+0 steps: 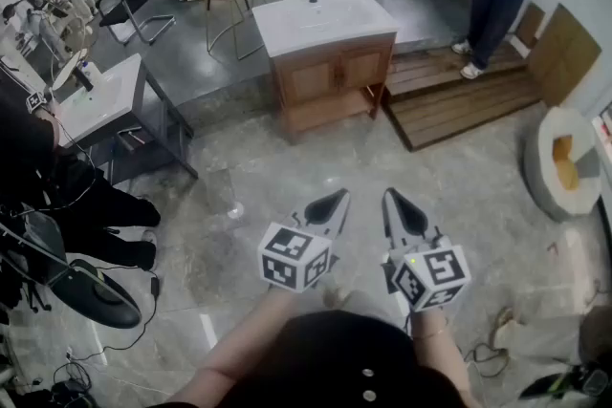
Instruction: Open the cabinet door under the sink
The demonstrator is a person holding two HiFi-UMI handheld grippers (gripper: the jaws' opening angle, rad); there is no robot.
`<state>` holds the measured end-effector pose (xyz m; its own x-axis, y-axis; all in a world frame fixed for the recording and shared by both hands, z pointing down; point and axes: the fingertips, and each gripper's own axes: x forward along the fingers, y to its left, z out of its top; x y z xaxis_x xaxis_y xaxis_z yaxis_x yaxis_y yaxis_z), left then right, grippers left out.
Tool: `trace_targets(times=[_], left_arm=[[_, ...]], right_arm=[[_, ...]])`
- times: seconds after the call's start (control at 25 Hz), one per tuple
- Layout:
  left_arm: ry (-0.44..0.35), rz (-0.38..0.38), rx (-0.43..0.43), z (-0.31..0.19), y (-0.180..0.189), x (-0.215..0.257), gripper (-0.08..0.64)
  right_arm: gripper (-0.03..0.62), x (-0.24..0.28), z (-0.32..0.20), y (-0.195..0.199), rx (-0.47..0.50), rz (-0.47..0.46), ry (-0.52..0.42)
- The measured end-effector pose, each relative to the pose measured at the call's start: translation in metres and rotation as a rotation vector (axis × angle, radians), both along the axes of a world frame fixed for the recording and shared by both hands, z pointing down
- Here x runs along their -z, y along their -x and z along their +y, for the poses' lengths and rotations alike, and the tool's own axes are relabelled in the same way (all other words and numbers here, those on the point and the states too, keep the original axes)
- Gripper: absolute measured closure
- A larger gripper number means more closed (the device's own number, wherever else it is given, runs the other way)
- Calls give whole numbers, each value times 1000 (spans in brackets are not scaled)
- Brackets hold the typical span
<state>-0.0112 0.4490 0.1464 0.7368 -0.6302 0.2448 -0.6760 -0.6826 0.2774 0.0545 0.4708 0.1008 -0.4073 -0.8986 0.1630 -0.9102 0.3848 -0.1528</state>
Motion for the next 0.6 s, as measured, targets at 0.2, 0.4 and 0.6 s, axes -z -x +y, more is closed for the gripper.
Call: trace_targets(times=[0.2, 0.4, 0.6], left_arm=[[3, -7, -12, 2, -7, -3, 549], [6, -15, -22, 2, -10, -4, 549], [15, -6, -17, 1, -16, -6, 551]], right_arm=[[600, -12, 1, -4, -2, -10, 27], [600, -16, 1, 2, 16, -2, 36], [600, -19, 1, -1, 1, -34, 53]])
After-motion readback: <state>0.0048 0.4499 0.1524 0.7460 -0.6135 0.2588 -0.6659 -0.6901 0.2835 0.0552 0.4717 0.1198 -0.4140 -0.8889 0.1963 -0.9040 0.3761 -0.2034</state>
